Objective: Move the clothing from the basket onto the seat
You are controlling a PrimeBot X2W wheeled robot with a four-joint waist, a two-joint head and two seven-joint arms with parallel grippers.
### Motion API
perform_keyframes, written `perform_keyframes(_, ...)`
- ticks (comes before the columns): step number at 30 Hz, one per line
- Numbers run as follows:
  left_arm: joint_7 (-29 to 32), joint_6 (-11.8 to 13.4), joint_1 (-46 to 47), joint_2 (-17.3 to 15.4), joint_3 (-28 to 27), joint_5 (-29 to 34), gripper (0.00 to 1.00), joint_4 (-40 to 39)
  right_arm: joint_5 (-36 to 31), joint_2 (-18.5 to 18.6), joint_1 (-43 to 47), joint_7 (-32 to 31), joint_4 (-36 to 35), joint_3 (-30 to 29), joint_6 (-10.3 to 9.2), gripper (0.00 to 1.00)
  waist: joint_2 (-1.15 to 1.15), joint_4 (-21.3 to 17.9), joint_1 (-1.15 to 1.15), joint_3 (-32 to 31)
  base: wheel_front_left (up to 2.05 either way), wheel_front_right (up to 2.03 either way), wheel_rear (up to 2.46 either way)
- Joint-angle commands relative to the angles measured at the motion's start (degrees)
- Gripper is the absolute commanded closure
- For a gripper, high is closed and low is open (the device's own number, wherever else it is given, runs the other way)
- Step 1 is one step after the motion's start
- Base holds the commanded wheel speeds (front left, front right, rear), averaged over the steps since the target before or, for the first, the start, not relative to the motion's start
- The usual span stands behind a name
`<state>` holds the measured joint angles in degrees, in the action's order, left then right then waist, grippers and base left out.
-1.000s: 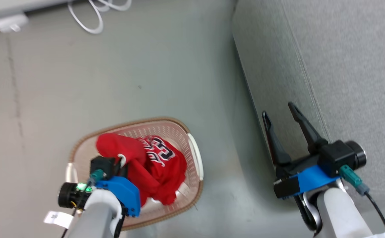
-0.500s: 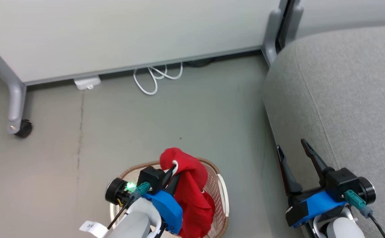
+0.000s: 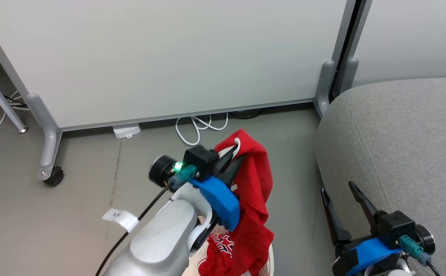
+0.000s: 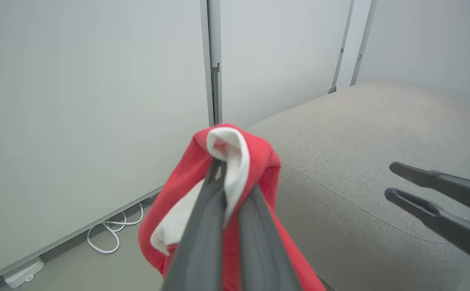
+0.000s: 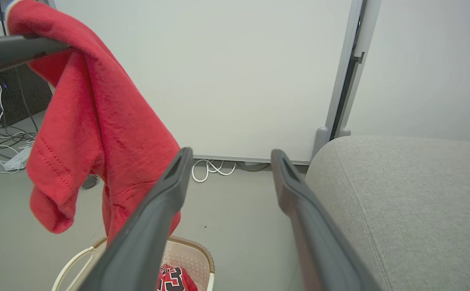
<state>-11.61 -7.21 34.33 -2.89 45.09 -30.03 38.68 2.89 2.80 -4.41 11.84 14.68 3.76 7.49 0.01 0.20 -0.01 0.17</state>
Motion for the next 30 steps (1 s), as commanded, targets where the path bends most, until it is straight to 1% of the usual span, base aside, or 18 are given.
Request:
perform_keyframes(1, 0.44, -0.39, 1.50, -0.01, 0.37, -0.77, 1.00, -0.71, 0.37, 0.16, 0.83, -0.12, -0.29, -0.05, 0.01, 0.00, -0.01, 0.04, 0.01, -0.27, 0.00, 0.00, 0.00)
perform_keyframes(11, 4.30, -0.12, 8.23, -0.01, 3.53, -5.54, 1.00, -2.68, 0.34, 0.16, 1.23, -1.03, -1.17, 0.64, 0.01, 0.00, -0.01, 0.28, 0.01, -0.82, 0.00, 0.00, 0.00)
perform_keyframes(15, 4.10, 0.76, 9.44, -0.01, 4.91, -6.93, 1.00, -2.94, 0.14, 0.16, 1.10, -1.38, -1.44, 1.00, 0.02, 0.00, -0.01, 0.32, 0.01, -0.81, 0.00, 0.00, 0.00)
perform_keyframes(23, 2.76, 1.76, 10.16, -0.01, 7.13, -9.31, 1.00, -2.23, -0.52, 0.16, 0.11, -1.95, -1.35, 2.03, 0.02, 0.00, -0.01, 0.04, 0.01, -0.45, 0.00, 0.00, 0.00)
perform_keyframes(30, 1.97, 2.15, 10.92, -0.01, 9.07, -10.92, 1.00, -2.02, 0.22, 0.17, -2.58, -2.94, 0.55, 5.37, 0.01, 0.00, -0.01, -0.23, 0.01, 0.02, 0.00, 0.00, 0.00)
